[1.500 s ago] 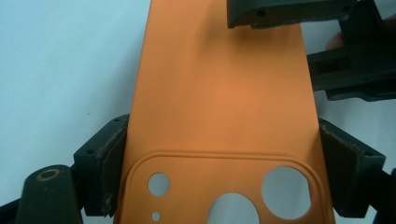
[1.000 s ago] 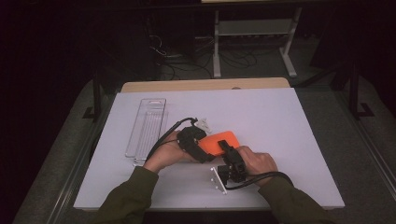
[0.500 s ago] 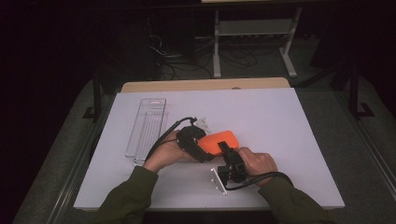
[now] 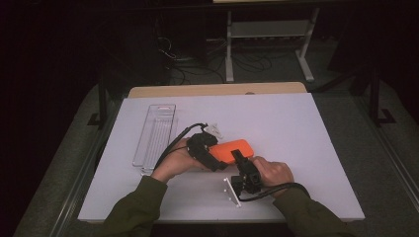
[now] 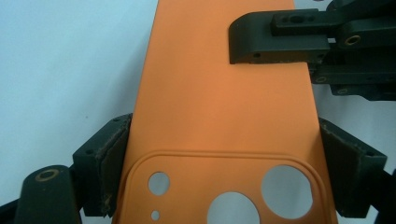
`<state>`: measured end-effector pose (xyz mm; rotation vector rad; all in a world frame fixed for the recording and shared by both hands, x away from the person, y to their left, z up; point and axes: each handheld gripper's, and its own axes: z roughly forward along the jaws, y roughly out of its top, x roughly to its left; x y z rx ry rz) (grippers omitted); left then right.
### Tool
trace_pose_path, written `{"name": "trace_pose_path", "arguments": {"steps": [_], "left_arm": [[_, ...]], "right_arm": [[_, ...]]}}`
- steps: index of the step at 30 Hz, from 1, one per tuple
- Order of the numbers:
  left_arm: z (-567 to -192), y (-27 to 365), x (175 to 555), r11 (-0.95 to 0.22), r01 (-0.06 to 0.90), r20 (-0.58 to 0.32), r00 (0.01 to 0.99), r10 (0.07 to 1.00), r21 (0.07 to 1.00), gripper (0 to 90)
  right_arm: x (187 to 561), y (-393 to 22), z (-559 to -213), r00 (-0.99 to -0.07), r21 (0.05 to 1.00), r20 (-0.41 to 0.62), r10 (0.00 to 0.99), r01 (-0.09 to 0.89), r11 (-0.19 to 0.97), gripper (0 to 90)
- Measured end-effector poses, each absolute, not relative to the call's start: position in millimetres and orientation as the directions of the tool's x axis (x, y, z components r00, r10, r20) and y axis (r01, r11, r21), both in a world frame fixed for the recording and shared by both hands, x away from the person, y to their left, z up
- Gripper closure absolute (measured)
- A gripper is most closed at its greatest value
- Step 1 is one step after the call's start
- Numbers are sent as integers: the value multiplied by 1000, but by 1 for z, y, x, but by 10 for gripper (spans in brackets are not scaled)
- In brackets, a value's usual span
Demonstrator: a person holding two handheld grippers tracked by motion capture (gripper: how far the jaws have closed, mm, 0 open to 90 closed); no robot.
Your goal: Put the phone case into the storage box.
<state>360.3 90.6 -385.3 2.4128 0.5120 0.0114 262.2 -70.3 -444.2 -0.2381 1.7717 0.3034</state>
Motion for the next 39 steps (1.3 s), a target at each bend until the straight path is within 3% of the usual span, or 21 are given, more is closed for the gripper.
{"name": "trace_pose_path", "arguments": {"steps": [6,28,39], "left_arm": [[-384,93,361,-686,353,-129,925,357,637,139],[-371,102,360,-655,349,-136,925,354,670,97],[-366,113,364,-626,350,-128,919,372,697,63]], "right_arm": [[263,-71,-444,-209,124,-976,58,-318,940,824],[271,-81,-443,-277,127,-959,51,-265,956,825],[280,-93,-441,-315,194,-941,124,-203,960,823]]}}
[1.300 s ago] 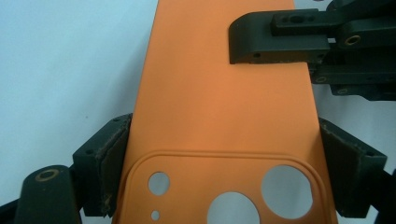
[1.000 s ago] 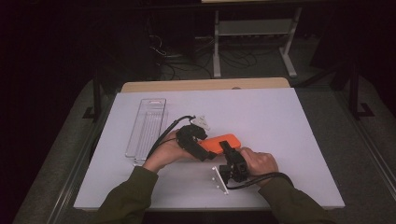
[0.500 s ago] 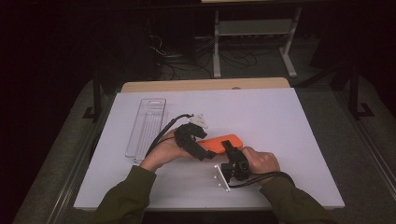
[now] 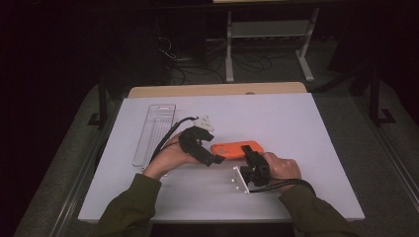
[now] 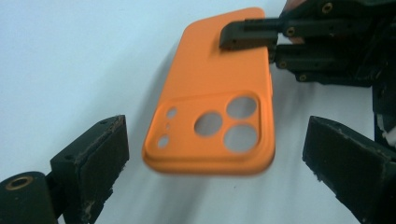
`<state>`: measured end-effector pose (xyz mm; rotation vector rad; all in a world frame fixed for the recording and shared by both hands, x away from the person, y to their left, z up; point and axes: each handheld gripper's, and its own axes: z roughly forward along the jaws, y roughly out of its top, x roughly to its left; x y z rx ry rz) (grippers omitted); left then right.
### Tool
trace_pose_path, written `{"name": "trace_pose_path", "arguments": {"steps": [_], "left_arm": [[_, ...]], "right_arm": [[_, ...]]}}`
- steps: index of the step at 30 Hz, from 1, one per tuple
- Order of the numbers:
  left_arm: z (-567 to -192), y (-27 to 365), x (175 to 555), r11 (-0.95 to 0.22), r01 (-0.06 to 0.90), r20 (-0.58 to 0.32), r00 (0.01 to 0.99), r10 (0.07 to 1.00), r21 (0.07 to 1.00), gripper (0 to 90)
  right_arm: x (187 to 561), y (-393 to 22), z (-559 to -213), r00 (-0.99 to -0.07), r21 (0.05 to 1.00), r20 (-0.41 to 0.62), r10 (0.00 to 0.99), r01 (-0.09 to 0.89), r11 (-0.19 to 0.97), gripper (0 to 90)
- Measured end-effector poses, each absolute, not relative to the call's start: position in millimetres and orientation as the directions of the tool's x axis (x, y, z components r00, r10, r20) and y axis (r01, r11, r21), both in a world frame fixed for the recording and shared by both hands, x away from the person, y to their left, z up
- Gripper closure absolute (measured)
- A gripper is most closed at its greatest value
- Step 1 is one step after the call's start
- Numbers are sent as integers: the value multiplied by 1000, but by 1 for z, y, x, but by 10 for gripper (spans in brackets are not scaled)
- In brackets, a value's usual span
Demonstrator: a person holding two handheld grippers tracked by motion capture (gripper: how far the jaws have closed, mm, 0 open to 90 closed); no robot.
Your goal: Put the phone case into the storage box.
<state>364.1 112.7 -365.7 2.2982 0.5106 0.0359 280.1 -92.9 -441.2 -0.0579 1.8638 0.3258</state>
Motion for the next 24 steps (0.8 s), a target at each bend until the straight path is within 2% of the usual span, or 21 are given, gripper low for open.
{"name": "trace_pose_path", "arguments": {"steps": [6,12,15,24], "left_arm": [[-366,116,365,-622,353,-124,916,381,699,42],[-369,118,367,-633,360,-115,912,394,686,22],[-371,119,367,-640,361,-112,911,397,678,11],[-373,119,369,-656,346,-91,916,391,671,0]], "right_arm": [[284,-99,-438,-344,228,-926,157,-176,958,823],[287,-104,-436,-322,236,-931,169,-180,955,822],[289,-106,-435,-341,242,-924,173,-172,955,822],[293,-114,-428,-410,389,-854,319,-99,916,822]]}}
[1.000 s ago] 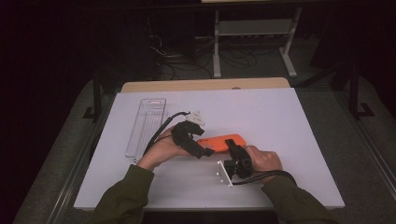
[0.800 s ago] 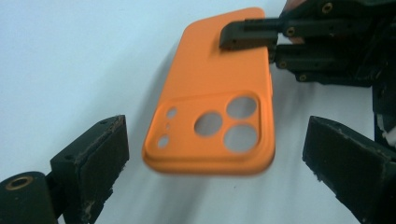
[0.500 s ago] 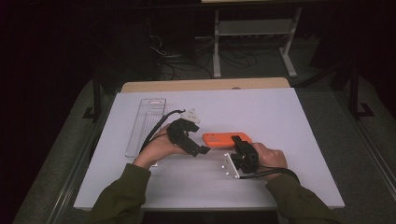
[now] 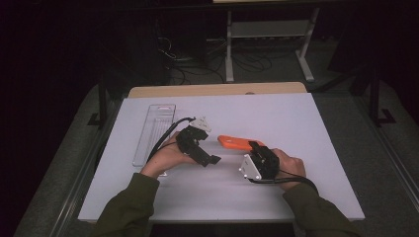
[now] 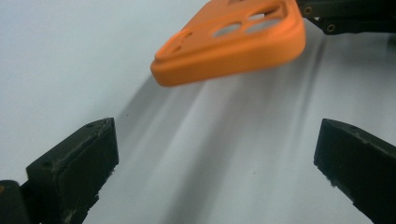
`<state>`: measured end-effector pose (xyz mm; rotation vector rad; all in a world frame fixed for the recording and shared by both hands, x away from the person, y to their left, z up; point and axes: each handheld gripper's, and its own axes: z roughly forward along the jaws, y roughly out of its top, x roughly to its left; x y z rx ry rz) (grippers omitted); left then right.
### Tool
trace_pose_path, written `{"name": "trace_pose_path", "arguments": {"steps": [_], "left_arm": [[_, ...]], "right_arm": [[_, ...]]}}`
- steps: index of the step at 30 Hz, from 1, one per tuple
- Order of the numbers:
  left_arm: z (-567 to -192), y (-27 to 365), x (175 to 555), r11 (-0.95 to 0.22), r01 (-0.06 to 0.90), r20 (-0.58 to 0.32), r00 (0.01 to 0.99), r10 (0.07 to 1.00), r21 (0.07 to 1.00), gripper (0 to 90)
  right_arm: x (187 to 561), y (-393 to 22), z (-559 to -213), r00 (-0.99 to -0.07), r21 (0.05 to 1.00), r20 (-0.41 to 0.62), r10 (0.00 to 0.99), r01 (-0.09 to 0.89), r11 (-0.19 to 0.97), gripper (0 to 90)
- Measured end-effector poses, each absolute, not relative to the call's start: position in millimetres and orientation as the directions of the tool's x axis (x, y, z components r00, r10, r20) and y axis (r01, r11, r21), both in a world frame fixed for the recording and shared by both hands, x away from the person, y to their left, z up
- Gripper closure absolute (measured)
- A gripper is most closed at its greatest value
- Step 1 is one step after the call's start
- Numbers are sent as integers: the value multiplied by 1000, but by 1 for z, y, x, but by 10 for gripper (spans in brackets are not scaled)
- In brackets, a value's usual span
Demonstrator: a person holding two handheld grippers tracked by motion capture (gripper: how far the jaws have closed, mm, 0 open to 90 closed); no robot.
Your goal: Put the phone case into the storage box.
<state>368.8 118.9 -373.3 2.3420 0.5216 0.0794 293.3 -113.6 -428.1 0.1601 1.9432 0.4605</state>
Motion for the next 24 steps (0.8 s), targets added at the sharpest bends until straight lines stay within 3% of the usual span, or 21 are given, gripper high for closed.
{"name": "trace_pose_path", "arguments": {"steps": [10,14,24], "left_arm": [[-375,117,367,-656,341,-78,915,395,673,0],[-375,117,368,-649,343,-78,913,400,679,0],[-374,118,369,-663,321,-52,919,391,677,0]], "right_arm": [[299,-120,-423,-468,492,-780,415,-48,869,820],[300,-121,-422,-502,581,-700,507,13,814,820],[307,-129,-418,-577,674,-561,593,97,732,819]]}}
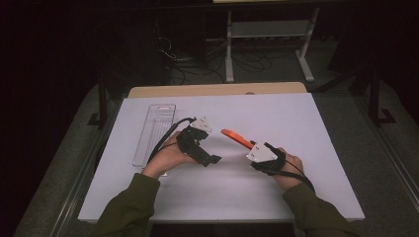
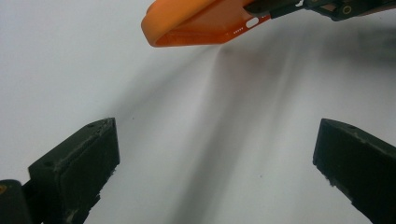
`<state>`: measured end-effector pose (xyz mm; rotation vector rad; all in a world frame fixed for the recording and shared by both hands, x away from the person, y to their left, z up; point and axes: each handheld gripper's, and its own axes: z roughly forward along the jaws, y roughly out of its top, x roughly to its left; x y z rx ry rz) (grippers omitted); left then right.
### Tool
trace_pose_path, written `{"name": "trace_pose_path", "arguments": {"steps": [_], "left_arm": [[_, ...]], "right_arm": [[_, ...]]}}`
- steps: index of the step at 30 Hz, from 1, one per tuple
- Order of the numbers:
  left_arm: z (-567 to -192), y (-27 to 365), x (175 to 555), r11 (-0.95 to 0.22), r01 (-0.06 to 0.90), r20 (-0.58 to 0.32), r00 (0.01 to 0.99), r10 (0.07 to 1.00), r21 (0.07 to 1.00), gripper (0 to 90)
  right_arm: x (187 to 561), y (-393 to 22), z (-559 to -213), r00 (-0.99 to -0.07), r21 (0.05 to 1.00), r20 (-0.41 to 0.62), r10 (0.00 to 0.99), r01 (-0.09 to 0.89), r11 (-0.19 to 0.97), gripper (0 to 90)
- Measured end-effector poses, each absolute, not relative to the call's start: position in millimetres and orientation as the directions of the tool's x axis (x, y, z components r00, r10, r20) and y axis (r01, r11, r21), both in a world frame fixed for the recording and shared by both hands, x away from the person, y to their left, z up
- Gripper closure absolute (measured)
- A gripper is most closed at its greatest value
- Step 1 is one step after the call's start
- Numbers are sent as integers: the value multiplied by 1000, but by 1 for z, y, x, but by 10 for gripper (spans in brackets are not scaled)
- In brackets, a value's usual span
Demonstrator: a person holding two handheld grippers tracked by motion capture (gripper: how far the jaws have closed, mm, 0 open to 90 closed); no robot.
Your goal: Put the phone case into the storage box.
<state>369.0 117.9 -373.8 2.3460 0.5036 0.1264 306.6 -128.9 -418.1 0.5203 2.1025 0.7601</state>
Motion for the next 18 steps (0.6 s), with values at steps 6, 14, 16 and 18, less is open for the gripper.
{"name": "trace_pose_path", "arguments": {"steps": [6,14,16,18], "left_arm": [[-374,117,368,-656,323,-58,918,393,682,0],[-374,117,368,-664,318,-54,921,386,677,0],[-374,117,368,-660,324,-59,919,390,677,0],[-373,117,368,-662,325,-61,919,389,675,0]], "right_arm": [[307,-130,-417,-595,714,-499,630,130,688,818],[308,-132,-415,-601,733,-468,649,146,664,817],[308,-132,-415,-601,746,-445,663,160,646,817],[309,-133,-414,-608,755,-430,667,162,635,817]]}}
